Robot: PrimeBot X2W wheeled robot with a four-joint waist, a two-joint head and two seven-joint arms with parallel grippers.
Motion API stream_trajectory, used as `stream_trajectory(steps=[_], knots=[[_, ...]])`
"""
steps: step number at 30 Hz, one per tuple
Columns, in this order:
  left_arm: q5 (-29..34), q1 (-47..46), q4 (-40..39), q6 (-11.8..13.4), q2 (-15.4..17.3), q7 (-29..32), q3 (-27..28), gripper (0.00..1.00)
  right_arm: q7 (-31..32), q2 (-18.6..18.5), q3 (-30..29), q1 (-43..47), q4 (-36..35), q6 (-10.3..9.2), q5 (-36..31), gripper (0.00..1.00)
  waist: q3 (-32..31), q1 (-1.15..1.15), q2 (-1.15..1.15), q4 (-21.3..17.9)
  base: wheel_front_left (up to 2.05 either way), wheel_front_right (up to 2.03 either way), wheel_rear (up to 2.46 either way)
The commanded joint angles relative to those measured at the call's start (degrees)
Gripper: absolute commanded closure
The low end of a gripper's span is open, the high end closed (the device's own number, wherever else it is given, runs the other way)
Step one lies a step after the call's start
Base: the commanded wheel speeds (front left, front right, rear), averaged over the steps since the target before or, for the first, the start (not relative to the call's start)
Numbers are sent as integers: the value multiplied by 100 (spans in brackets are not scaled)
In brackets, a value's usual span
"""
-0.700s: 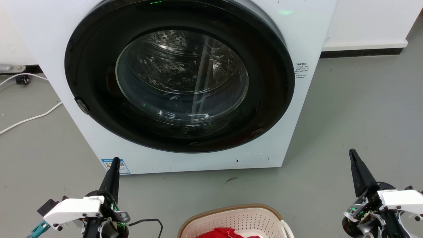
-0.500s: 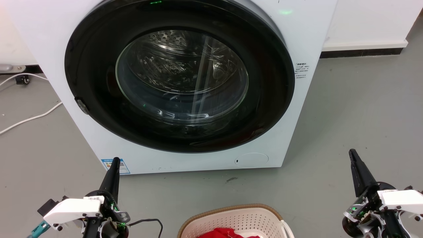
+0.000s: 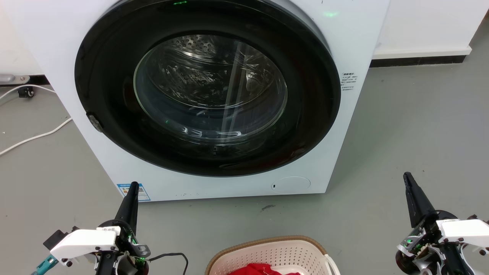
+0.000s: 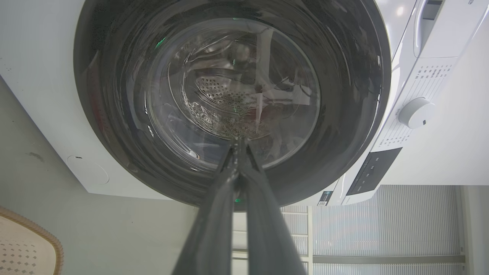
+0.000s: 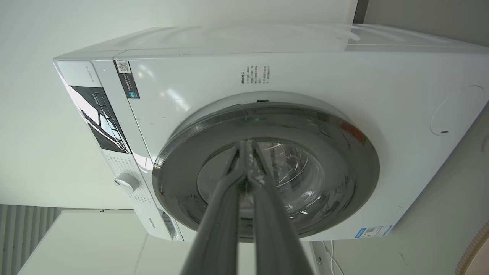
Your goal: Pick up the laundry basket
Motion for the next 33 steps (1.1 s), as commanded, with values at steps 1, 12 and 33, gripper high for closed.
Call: stream_trajectory(steps=[1, 12, 33], knots=[[8, -63, 4, -17, -4, 4, 6, 100, 1, 17, 1, -68, 2, -2, -25, 100, 0, 0, 0, 0, 0, 0, 0], [4, 130, 122, 2, -21, -30, -31, 0, -30, 9, 22, 139, 140, -1, -17, 0, 2, 0, 0, 0, 0, 0, 0], [1721, 251, -490, 178, -14, -580, 9, 0, -580, 7, 146, 310, -587, -1, -2231, 0, 22, 0, 0, 14, 0, 0, 0]])
